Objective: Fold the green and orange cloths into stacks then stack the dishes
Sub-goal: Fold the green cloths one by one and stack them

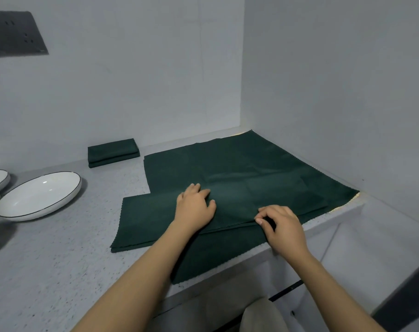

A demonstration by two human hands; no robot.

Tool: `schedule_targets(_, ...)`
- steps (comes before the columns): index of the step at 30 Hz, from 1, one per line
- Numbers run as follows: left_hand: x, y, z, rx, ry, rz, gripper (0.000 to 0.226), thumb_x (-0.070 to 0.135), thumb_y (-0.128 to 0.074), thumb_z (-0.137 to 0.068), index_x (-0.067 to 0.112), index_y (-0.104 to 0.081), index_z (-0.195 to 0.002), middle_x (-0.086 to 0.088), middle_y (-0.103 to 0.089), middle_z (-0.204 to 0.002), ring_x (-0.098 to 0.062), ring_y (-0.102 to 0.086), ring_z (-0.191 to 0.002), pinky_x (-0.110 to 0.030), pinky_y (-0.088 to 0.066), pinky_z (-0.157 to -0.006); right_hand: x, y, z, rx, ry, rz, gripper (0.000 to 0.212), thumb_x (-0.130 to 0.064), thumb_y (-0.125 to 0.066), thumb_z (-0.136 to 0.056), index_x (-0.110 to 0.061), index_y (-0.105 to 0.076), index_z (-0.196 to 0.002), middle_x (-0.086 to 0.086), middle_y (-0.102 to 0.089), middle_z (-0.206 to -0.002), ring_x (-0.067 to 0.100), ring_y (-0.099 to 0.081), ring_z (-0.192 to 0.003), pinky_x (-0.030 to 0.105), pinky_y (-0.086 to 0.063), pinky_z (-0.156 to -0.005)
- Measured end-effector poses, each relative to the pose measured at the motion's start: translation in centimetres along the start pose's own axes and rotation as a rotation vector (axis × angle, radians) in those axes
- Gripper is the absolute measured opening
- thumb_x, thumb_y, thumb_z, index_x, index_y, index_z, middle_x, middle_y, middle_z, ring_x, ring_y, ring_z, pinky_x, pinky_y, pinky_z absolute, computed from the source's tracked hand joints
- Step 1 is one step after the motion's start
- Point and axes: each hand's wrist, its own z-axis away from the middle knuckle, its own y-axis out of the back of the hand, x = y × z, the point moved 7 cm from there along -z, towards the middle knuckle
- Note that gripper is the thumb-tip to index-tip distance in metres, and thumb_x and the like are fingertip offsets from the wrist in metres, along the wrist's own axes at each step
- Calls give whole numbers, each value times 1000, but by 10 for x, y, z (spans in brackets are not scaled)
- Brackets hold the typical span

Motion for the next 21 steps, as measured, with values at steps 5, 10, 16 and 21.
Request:
schedule_targets(5,7,-10,-20,-96,11,-67,61,41,-34,-98,15,-19,-151,-7,-8,-160,-21,-2,-148,-39,-1,-119,0,1,-3,22,5,10,7,-15,-69,-84,-20,-67,-80,-13,-64,-94,12,-50,-92,28,-35,-80)
schedule_targets(10,3,-29,-23,-189,24,-184,64,49,-17,-99,18,-2,-153,-3,2,-161,-19,6,-148,-42,4,-119,-2,2,-4,34,19,9,8,-15,-69,-84,-21,-67,-79,-14,-64,-93,12,-50,-92,29,-35,-80)
schedule_targets(16,-2,-34,-24,-173,14,-214,64,51,-14,-99,19,0,-153,-2,4,-161,-17,6,-147,-42,5,-119,0,1,-3,-33,-4,-16,8,-15,-69,-84,-21,-69,-80,-12,-65,-95,16,-54,-99,35,-42,-86)
schedule_targets(21,0,-36,-27,-161,4,-201,62,47,-14,-99,19,-2,-153,-2,3,-161,-17,5,-147,-43,4,-119,-25,14,-26,-60,5,69,23,-35,-54,-93,-19,-68,-84,-7,-68,-88,17,-53,-91,31,-39,-82)
